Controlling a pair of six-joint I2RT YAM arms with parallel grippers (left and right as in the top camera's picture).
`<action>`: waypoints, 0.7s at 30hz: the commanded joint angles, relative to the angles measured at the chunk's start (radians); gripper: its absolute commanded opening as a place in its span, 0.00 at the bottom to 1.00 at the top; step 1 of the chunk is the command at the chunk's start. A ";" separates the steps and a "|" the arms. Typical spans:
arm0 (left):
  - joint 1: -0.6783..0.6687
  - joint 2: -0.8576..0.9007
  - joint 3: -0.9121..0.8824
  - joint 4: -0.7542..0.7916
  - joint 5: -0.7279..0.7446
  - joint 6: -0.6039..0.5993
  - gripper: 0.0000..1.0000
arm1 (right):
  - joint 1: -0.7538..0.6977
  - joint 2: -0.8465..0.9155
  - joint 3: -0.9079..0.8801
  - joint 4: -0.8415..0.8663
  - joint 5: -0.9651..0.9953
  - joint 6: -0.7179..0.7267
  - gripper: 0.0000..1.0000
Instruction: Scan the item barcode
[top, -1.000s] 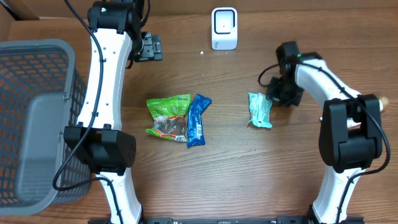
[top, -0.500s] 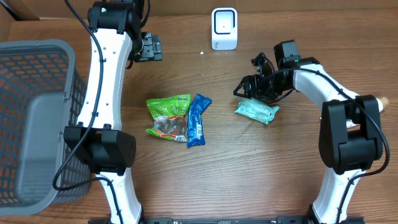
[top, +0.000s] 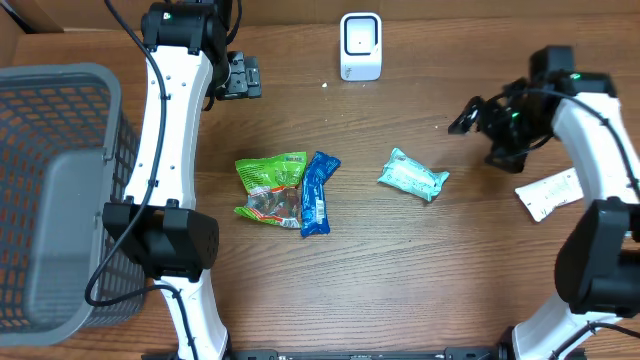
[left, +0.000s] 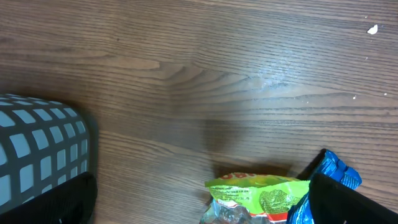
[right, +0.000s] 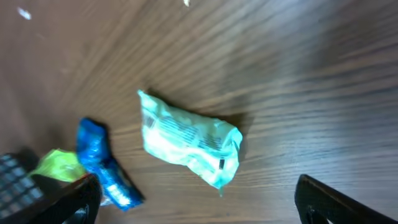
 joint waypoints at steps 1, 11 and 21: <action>-0.007 -0.016 0.022 0.001 -0.009 0.001 1.00 | 0.061 0.007 -0.121 0.087 0.018 0.018 0.98; -0.007 -0.016 0.022 0.001 -0.009 0.001 1.00 | 0.140 0.008 -0.326 0.352 0.018 0.018 0.92; -0.007 -0.016 0.022 0.001 -0.009 0.001 1.00 | 0.140 0.008 -0.482 0.626 0.018 0.018 0.58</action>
